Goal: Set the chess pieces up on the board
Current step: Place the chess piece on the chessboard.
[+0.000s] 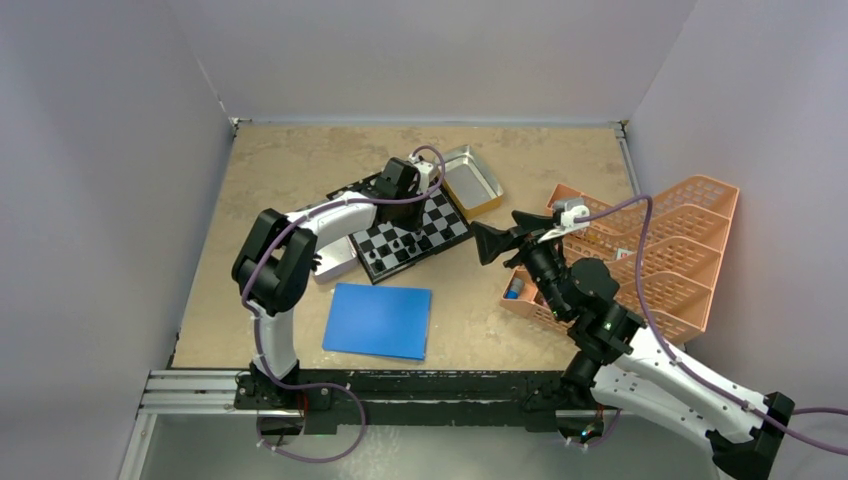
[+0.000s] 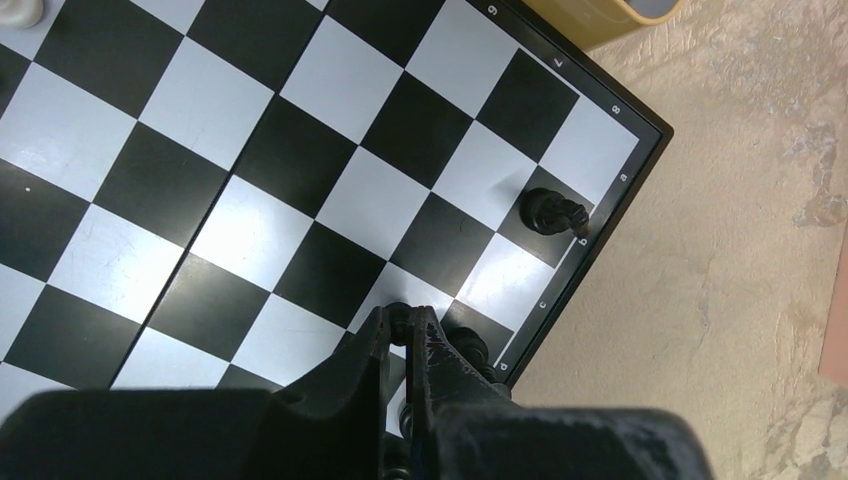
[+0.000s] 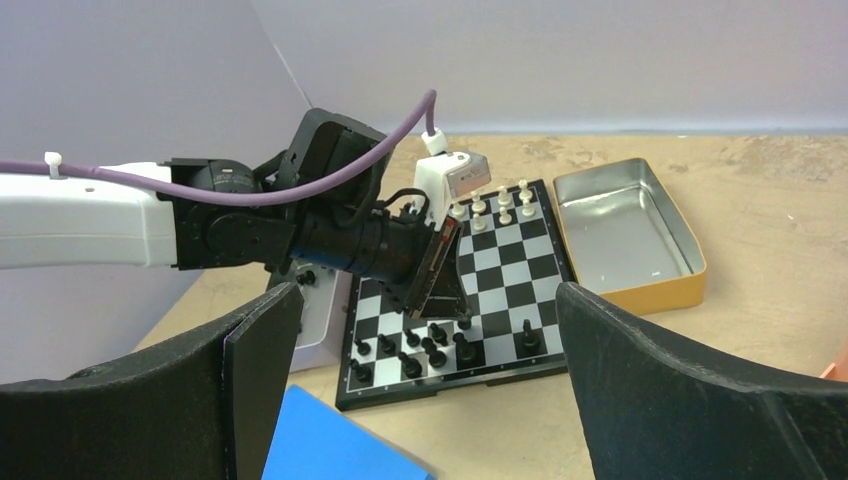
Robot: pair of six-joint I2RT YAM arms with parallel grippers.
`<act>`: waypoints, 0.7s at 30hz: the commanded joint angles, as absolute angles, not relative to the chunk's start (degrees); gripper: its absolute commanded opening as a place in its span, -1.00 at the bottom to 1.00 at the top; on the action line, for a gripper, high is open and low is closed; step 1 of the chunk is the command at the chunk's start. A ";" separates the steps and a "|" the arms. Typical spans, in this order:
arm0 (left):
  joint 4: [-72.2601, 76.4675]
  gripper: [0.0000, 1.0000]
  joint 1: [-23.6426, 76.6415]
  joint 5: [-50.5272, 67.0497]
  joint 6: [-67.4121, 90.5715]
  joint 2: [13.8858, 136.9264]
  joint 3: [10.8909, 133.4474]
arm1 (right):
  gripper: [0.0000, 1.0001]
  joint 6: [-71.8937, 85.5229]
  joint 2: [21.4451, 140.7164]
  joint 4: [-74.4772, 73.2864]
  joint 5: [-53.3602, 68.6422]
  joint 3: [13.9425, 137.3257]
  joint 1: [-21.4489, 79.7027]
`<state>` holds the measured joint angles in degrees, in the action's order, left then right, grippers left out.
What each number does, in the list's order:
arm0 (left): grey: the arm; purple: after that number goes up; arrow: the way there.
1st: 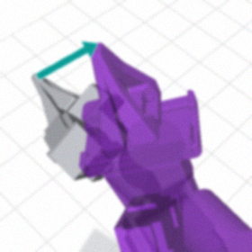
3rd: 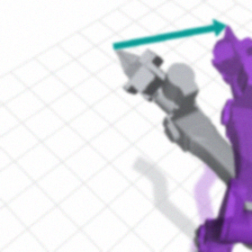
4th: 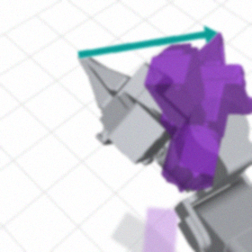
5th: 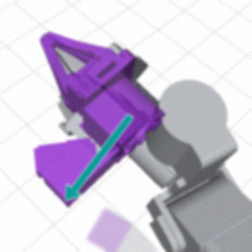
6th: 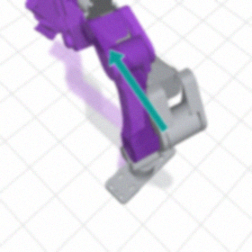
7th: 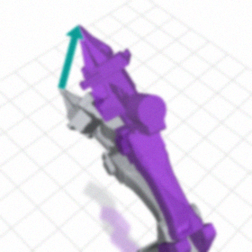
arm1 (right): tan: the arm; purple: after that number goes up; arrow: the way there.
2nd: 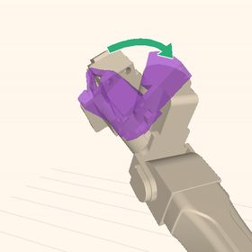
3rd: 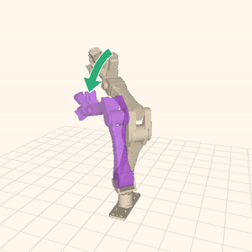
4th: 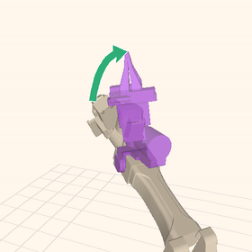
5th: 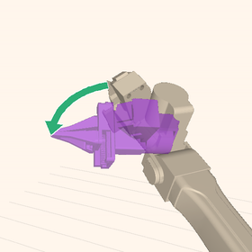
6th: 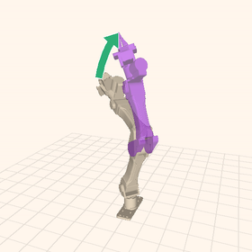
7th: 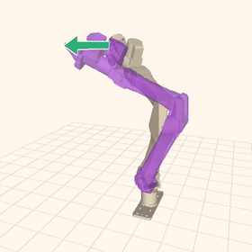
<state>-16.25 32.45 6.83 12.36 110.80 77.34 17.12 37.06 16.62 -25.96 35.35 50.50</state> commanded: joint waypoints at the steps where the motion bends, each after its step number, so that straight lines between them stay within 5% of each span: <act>1: -15.96 -0.87 32.87 7.46 11.05 111.09 78.38 | 0.98 17.00 36.95 19.43 -25.51 36.45 50.37; 21: -16.96 -0.73 33.12 7.47 10.20 111.71 79.74 | 0.98 15.91 38.76 20.95 -23.30 36.51 50.43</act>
